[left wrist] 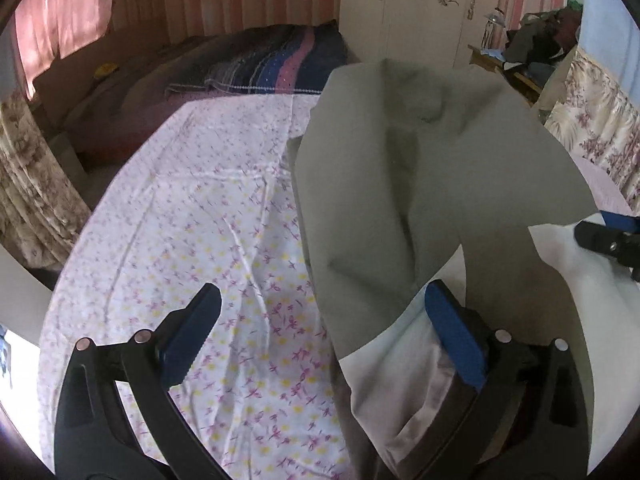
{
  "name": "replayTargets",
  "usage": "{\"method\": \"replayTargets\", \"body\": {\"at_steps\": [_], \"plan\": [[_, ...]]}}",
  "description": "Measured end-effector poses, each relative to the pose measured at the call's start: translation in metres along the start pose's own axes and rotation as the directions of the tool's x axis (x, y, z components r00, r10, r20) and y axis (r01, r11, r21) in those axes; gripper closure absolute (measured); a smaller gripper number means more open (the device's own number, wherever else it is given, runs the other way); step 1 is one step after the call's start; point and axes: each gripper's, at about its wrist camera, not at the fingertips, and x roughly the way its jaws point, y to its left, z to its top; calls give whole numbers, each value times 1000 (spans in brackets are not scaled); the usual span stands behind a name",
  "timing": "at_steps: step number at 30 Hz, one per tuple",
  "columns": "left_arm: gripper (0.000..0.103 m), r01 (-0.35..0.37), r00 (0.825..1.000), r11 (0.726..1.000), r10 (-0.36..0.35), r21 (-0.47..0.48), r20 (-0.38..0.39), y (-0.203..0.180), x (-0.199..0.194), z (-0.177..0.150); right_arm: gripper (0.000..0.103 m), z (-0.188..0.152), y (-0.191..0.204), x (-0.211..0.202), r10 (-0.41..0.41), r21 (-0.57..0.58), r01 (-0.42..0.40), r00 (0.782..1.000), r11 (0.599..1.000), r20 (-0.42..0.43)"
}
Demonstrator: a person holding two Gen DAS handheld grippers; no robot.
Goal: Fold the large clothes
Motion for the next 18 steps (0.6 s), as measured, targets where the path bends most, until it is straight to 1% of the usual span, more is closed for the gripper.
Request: {"method": "replayTargets", "body": {"at_steps": [2,5,6,7,8,9,11,12,14,15,16,17,18], "plan": [[3,5,1000,1000,-4,-11,3,1,3,0,2,2,4,6,-1,-9,1,1000,1000,-14],[3,-8,1000,1000,8,-12,16,0,5,-1,2,3,9,12,-5,-24,4,1000,1000,-22],[3,-9,1000,1000,9,-14,18,0,6,-1,2,4,10,11,-1,-25,1,1000,1000,-23],[3,-7,1000,1000,8,-20,20,0,6,-2,5,4,10,10,4,-23,-5,1000,1000,-20],[3,-4,1000,1000,5,-24,21,-1,6,-1,11,3,10,9,14,-20,-14,1000,1000,-15],[3,-1,1000,1000,1,-29,21,-1,7,-1,14,2,10,8,24,-18,-24,1000,1000,-8],[3,6,1000,999,-6,-39,21,1,8,-1,29,1,9,5,34,-12,-34,999,999,7],[3,6,1000,999,-5,-40,24,1,7,-2,33,0,9,2,37,-8,-37,999,999,22],[3,2,999,999,0,-40,33,0,7,-2,50,-1,8,-3,49,0,-49,998,999,42],[3,-1,999,999,2,-37,39,-2,6,-3,54,-1,8,-8,59,-2,-59,997,998,56],[4,-2,999,999,4,-32,45,-4,5,-3,62,-2,6,-11,71,-1,-71,995,997,68],[10,11,999,1000,-9,-25,54,-8,2,-4,69,-1,5,-19,78,-7,-78,993,997,87],[13,29,998,999,-28,-15,63,-14,-2,-4,72,-2,4,-26,83,-18,-81,991,997,105]]}}
